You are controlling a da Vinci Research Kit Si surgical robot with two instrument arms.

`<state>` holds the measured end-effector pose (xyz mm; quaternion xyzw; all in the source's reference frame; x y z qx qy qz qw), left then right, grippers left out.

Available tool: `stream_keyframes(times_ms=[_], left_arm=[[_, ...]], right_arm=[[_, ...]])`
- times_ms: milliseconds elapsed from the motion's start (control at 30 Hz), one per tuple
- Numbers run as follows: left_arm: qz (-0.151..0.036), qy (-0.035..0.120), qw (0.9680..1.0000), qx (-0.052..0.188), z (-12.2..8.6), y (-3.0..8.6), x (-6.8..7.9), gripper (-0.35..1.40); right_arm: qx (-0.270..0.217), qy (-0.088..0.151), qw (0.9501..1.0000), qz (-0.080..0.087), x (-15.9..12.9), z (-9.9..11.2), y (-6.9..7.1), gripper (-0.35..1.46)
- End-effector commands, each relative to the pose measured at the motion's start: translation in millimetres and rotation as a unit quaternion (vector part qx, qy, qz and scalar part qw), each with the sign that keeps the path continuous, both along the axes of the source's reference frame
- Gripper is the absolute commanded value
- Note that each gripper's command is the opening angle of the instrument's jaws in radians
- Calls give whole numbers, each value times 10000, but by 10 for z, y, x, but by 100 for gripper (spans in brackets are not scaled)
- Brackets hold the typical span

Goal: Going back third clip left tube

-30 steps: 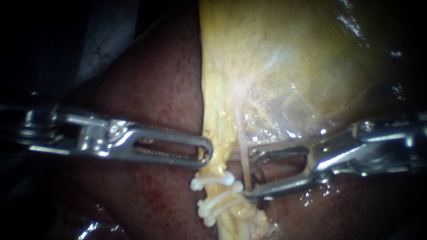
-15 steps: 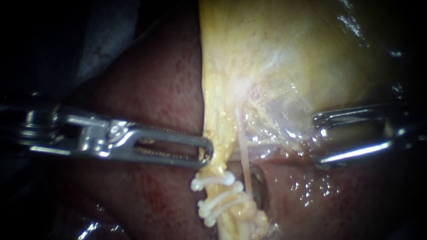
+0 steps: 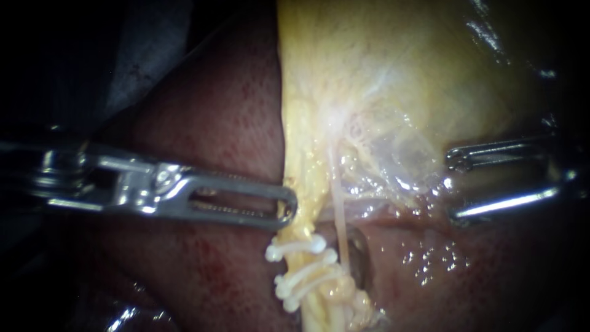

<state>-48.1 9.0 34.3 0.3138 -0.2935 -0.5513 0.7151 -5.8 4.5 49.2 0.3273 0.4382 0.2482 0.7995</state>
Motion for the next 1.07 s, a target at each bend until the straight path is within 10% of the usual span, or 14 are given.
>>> stream_keyframes(times_ms=[33,467,1067], left_arm=[[-7,7,10000,-12,4,0,-3,-35],[-36,34,10000,7,26,4,-47,-35],[-19,25,10000,15,28,2,-49,-35]], right_arm=[[0,-1,10000,-1,0,0,0,51],[8,-1,10000,-1,-1,-2,1,51],[8,1,10000,-4,-2,-3,0,51]])
